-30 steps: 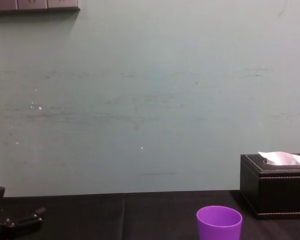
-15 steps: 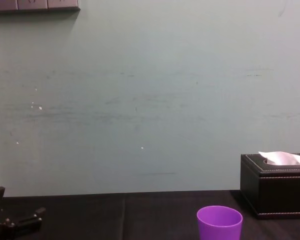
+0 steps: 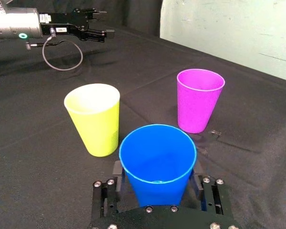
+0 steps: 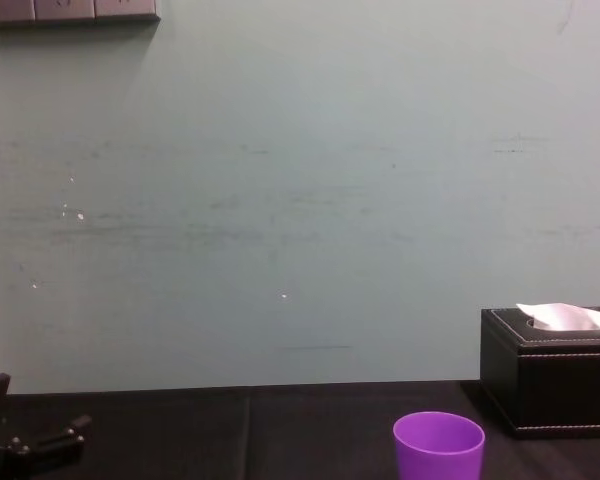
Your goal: Stack the three plastic cups sequentially using one hand.
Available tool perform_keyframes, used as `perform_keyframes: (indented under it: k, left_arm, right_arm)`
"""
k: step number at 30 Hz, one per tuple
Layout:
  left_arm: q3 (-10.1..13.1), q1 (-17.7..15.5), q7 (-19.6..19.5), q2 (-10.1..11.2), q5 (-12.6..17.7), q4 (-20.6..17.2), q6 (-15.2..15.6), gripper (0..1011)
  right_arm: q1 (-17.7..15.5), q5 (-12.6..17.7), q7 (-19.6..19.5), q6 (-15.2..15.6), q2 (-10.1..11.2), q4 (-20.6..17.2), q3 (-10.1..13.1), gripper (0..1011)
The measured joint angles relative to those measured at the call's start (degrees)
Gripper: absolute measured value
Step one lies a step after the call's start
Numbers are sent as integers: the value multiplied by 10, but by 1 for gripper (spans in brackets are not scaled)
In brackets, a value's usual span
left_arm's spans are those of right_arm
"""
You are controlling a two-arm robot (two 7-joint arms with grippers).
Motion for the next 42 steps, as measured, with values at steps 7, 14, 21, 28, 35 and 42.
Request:
perform_keyframes:
  k: [7, 14, 21, 28, 35, 42]
  left_arm:
    - [0, 0, 0, 0, 0, 0, 0, 1011]
    - [0, 0, 0, 0, 0, 0, 0, 1011]
    - [0, 0, 0, 0, 0, 0, 0, 1011]
    - [0, 0, 0, 0, 0, 0, 0, 1011]
    - [0, 0, 0, 0, 0, 0, 0, 1011]
    - [0, 0, 0, 0, 0, 0, 0, 1011]
  right_arm:
    - [0, 0, -1, 0, 0, 0, 0, 735]
    - [-1, 0, -1, 0, 1, -1, 1, 716]
    - [-1, 1, 0, -1, 1, -1, 1, 716]
    - [-1, 1, 0, -1, 1, -1, 1, 715]
    - [-6, 12, -3, 0, 0, -6, 5, 716]
    - [-34, 51, -11, 8, 7, -38, 30, 716]
